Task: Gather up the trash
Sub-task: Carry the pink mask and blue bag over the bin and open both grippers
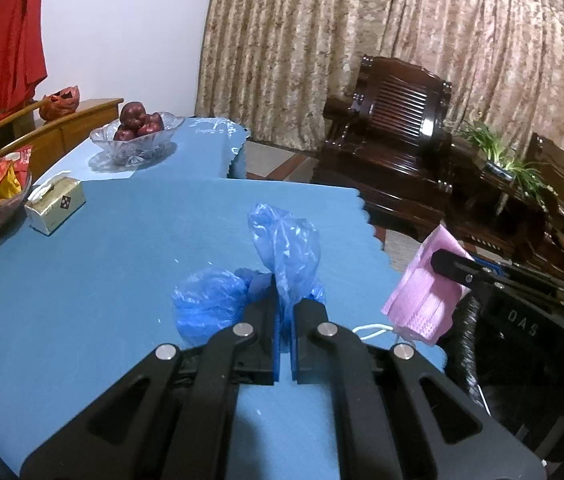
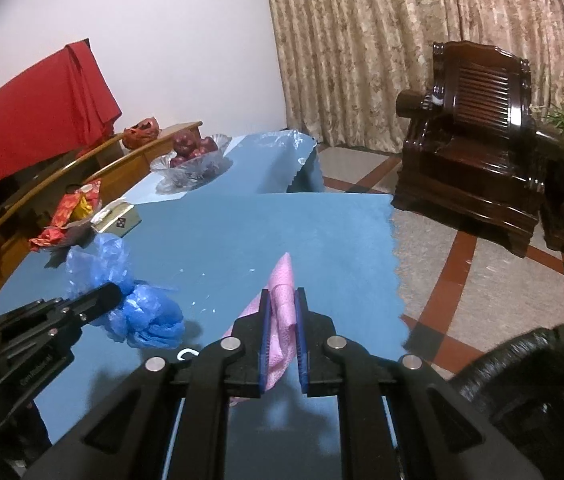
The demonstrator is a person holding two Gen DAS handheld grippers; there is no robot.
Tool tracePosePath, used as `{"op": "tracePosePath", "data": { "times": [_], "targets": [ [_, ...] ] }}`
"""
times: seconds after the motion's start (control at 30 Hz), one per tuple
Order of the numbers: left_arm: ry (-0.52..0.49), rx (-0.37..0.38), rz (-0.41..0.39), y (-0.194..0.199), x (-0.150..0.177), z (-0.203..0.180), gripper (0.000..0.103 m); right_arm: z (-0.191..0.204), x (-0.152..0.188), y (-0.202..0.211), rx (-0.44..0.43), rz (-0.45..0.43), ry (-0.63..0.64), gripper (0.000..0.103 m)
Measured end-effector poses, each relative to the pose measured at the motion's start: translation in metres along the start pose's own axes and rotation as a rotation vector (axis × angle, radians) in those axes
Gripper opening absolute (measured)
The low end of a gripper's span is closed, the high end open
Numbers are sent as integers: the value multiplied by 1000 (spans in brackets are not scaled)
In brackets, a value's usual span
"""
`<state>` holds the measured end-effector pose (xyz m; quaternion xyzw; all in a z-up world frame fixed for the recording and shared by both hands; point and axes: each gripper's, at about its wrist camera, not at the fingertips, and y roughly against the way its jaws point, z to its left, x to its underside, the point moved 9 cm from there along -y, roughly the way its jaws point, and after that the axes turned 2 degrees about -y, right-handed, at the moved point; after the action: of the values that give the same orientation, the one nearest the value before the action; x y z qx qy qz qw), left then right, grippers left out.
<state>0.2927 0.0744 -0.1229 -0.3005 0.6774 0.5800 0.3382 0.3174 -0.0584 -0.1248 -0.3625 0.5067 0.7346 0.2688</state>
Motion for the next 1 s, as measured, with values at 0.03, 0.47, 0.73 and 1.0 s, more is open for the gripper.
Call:
{"op": "tracePosePath", "data": {
  "times": [0.03,0.47,0.73,1.0],
  "targets": [
    [-2,6,-1,6,2,-5,3,-1,1,7,4,-4,-1,11],
    [-51,96,-6,50,17,-62,3,-34,26,83,64,-39,-31,11],
    [-109,169,-4,62,25,-107,3,-81,46,125,168,-46,-63,11],
    [-154,251,5,60,30,-155,3,-128,56,158,257,-75,-128,11]
  ]
}}
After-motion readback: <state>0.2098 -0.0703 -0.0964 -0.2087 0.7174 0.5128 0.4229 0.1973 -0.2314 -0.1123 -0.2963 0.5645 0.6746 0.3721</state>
